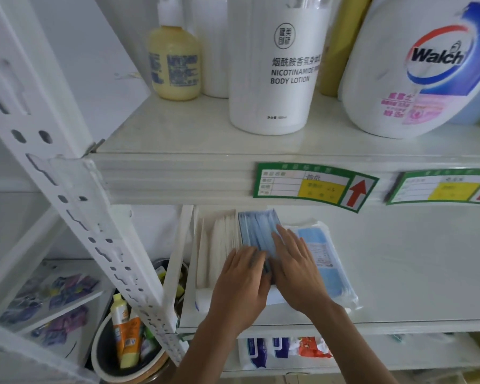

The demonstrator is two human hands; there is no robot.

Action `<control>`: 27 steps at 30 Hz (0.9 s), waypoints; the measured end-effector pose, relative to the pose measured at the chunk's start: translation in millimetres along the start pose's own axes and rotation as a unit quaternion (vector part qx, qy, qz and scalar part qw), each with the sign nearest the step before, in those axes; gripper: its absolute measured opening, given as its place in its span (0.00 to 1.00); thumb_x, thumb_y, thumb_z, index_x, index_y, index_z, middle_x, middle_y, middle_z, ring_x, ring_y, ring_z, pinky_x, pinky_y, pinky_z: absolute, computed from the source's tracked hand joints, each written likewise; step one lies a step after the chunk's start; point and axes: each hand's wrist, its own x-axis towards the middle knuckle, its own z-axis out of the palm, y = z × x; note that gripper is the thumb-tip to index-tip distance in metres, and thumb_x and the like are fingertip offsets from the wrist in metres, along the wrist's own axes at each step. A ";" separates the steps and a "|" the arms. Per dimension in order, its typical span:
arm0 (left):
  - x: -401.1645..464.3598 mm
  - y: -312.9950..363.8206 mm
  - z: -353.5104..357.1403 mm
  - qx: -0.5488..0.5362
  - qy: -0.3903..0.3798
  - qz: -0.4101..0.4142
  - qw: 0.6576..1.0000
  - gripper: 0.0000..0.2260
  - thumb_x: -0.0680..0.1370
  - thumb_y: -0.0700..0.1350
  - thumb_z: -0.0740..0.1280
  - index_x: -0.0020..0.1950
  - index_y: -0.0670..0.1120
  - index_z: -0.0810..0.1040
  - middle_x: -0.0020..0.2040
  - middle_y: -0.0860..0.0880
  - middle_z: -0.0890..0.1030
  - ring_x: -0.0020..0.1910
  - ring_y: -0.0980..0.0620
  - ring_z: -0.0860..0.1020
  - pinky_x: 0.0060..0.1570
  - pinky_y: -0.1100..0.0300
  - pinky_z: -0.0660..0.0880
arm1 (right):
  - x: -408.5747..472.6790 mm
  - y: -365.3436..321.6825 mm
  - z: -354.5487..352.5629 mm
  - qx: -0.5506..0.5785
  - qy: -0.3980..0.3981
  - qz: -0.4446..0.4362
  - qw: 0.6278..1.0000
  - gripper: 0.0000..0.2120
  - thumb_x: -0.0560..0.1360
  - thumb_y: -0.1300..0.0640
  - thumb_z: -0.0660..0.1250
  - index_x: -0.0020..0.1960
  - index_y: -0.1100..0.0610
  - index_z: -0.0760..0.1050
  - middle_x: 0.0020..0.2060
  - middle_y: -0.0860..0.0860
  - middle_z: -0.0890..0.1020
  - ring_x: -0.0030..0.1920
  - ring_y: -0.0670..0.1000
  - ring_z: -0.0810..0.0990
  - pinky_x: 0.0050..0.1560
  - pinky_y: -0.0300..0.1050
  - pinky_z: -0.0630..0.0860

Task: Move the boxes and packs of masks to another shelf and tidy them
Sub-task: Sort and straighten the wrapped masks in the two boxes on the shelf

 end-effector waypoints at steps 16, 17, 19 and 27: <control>-15.8 -21.5 -17.7 0.073 -0.008 -0.085 0.994 0.26 0.85 0.61 0.48 0.81 0.55 0.62 0.83 0.50 0.59 0.83 0.48 0.54 0.80 0.44 0.51 | -3.2 -11.9 9.0 0.233 0.030 0.114 0.965 0.33 0.81 0.41 0.60 0.81 0.48 0.51 0.80 0.48 0.55 0.74 0.48 0.62 0.69 0.50 0.68; -16.2 -21.3 -19.9 0.050 0.032 -0.087 0.994 0.24 0.85 0.59 0.52 0.80 0.53 0.65 0.83 0.49 0.61 0.82 0.48 0.55 0.79 0.43 0.54 | -4.1 -10.3 9.4 0.289 0.050 0.141 0.945 0.33 0.81 0.41 0.61 0.81 0.48 0.52 0.78 0.48 0.60 0.72 0.47 0.64 0.68 0.49 0.69; -19.6 -24.7 -22.9 0.016 0.116 -0.124 0.985 0.23 0.83 0.55 0.59 0.78 0.52 0.68 0.82 0.46 0.63 0.81 0.46 0.59 0.76 0.42 0.60 | -7.3 -5.7 10.4 0.395 0.061 0.211 0.892 0.33 0.79 0.42 0.65 0.79 0.49 0.57 0.72 0.47 0.68 0.69 0.48 0.69 0.66 0.48 0.71; -25.9 -46.0 -26.6 -0.352 0.050 -0.446 0.822 0.25 0.82 0.58 0.65 0.77 0.54 0.67 0.73 0.47 0.73 0.62 0.48 0.74 0.67 0.49 0.68 | -13.2 5.3 12.5 0.562 -0.052 0.289 0.773 0.26 0.66 0.42 0.75 0.62 0.44 0.75 0.53 0.47 0.83 0.53 0.47 0.82 0.44 0.37 0.79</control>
